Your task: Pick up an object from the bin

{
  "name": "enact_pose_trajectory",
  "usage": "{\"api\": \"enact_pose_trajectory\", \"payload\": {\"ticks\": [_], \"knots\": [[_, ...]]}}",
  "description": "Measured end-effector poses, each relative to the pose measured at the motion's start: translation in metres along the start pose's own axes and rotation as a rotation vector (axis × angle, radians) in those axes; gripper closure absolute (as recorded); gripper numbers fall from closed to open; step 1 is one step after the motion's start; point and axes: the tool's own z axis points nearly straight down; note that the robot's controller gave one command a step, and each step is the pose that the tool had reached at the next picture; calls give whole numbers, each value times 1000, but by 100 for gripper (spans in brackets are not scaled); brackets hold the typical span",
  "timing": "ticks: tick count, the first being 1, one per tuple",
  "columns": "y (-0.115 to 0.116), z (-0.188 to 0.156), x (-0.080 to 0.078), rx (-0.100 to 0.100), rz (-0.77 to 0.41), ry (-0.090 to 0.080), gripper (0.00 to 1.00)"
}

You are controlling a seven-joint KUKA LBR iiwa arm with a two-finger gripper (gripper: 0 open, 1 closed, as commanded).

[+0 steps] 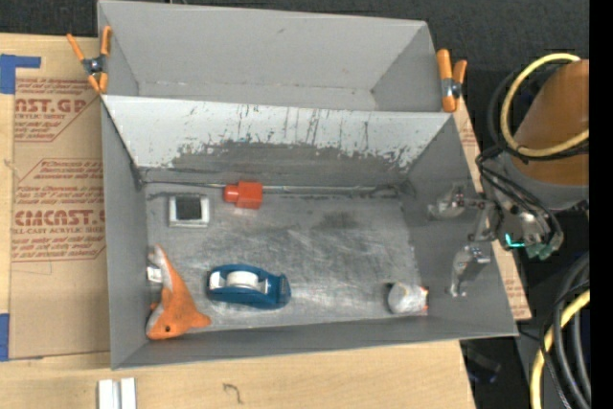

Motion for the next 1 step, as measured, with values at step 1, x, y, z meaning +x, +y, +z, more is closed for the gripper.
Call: {"api": "enact_pose_trajectory", "payload": {"ticks": [1], "knots": [[1,-4,-2,2,-2,-8,0]]}}
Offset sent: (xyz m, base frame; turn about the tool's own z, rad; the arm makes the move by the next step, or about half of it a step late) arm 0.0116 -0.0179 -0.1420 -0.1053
